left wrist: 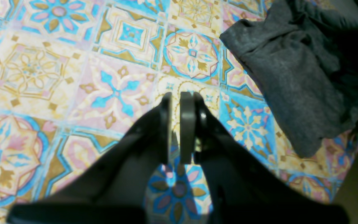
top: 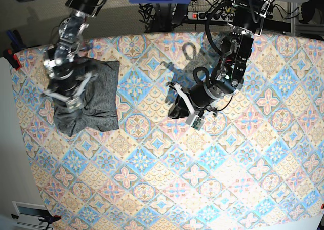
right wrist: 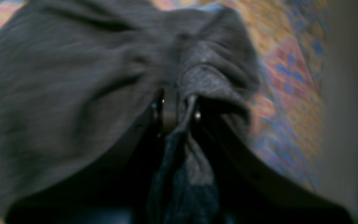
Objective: Layout the t-shirt on the table in an organized manner, then fold the t-shirt properly
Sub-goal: 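Lift the grey shirt end with the right gripper and fold it over the bundle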
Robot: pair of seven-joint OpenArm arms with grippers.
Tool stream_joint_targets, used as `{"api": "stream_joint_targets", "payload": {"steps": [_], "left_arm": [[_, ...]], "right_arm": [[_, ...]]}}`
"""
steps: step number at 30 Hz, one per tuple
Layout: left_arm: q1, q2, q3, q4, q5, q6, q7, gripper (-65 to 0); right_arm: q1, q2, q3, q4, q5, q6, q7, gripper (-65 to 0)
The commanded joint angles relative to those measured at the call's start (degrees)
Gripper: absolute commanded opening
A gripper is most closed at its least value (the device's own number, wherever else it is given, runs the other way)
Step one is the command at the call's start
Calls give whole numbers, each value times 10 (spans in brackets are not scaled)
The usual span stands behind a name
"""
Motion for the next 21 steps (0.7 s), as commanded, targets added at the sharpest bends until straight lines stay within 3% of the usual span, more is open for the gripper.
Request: {"api": "stream_joint_targets", "payload": {"steps": [1,6,11,18,21], "left_arm": [[-10,-1,-2,9,-5,-2,-13,-619],[-10,-1,-1,9,-5,-2,-13,-619],[-10,-1,-1,9,-5,-2,-13,-619],[-10,-1,-1,8,-5,-2,-13,-619],[-10,0,-1,8,-5,-2,-13,-619]], "right_arm": [[-6,2,-20,14,-1,0,31,-650],[-44,2,-91,14,-35,0,107,-650],[-55,2,-121,8,-54,0,143,-650],[-56,1,-169,-73,-203,0,189,-650],[-56,1,-172,-110,-219,0,204,-650]]}}
